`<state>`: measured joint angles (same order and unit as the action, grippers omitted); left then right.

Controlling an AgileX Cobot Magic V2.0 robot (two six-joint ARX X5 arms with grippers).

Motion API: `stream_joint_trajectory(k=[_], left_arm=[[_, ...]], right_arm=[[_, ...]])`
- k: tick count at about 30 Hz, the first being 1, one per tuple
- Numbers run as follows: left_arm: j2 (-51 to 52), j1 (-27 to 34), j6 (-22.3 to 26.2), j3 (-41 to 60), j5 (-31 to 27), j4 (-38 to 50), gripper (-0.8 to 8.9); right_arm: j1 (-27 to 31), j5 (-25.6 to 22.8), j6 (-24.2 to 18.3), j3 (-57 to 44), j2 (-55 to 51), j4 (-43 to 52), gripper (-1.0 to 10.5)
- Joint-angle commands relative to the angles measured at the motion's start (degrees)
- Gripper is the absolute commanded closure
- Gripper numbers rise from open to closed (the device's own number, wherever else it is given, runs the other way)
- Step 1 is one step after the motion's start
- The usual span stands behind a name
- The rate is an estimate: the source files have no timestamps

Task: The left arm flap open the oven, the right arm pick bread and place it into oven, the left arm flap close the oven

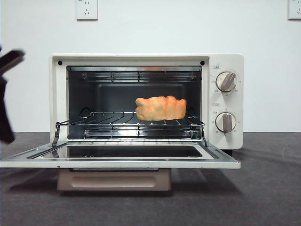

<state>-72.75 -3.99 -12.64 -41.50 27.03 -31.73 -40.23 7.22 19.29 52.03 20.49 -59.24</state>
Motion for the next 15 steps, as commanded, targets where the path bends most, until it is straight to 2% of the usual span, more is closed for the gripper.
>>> stream_joint_trajectory(k=[1, 9, 15], left_arm=[[-0.7, 1.0, -1.1, 2.0, 0.5, 1.6, 8.03], [-0.7, 1.2, -3.2, 6.6, 1.7, 3.0, 8.03], [-1.1, 1.0, -3.5, 7.3, 5.5, 3.1, 8.03]], right_arm=[[-0.5, -1.3, -0.2, 1.0, 0.0, 0.5, 5.1], [-0.5, -1.6, 0.3, 1.0, 0.0, 2.9, 5.1], [-0.5, -1.7, 1.3, 1.0, 0.0, 4.9, 5.1]])
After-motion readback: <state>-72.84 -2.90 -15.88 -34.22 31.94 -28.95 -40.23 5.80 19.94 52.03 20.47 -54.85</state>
